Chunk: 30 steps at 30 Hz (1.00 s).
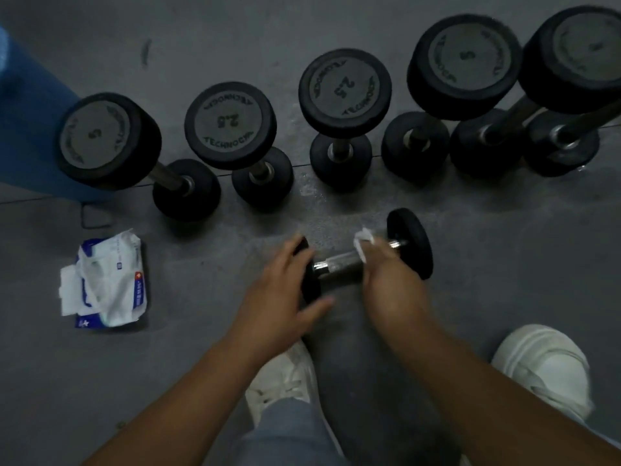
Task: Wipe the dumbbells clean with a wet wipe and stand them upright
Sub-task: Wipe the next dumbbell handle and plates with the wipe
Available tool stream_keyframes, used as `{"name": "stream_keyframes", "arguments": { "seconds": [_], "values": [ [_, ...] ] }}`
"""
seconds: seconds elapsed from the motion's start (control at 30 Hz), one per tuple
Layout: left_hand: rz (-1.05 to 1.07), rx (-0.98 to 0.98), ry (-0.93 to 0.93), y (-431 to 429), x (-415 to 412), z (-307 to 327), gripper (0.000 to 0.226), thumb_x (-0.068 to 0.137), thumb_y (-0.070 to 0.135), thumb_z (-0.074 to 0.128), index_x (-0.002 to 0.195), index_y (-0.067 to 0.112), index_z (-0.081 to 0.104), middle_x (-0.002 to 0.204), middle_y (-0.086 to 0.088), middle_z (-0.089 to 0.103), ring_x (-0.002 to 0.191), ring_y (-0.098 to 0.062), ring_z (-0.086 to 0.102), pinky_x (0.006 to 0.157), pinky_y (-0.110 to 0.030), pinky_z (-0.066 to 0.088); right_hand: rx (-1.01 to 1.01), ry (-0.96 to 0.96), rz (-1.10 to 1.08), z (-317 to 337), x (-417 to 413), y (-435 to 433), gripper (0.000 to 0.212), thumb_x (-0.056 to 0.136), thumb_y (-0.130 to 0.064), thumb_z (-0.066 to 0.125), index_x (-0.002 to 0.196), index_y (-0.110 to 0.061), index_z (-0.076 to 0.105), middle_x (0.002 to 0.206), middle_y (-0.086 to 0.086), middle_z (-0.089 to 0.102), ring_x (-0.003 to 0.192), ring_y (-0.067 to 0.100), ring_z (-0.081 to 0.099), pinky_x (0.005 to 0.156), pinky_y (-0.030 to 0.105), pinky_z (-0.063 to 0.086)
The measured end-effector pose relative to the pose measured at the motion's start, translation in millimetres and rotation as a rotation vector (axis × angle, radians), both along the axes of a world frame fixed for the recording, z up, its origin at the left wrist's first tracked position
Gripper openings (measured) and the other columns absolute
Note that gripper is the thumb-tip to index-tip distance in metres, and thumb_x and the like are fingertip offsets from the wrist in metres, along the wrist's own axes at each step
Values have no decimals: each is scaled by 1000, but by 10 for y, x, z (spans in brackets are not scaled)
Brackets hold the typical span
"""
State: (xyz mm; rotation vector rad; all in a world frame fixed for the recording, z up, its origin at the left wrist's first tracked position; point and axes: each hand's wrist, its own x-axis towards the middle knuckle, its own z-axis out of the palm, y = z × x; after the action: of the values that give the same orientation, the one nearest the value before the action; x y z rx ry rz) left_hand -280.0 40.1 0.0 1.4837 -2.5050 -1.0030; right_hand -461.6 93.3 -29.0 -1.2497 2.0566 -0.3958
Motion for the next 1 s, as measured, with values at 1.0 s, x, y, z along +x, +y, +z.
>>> {"name": "stream_keyframes", "arguments": {
  "seconds": [1.0],
  "values": [
    [-41,225,-49,-291,-45,-163,124,52,67,83,153,33,18,159,12,12,142,-18,31,112,-40,38,-48,-61,206,-68,79,-37,46,93,-19,55,137,-33,51,146,-13,47,126,11,52,104,28,42]
  ]
}}
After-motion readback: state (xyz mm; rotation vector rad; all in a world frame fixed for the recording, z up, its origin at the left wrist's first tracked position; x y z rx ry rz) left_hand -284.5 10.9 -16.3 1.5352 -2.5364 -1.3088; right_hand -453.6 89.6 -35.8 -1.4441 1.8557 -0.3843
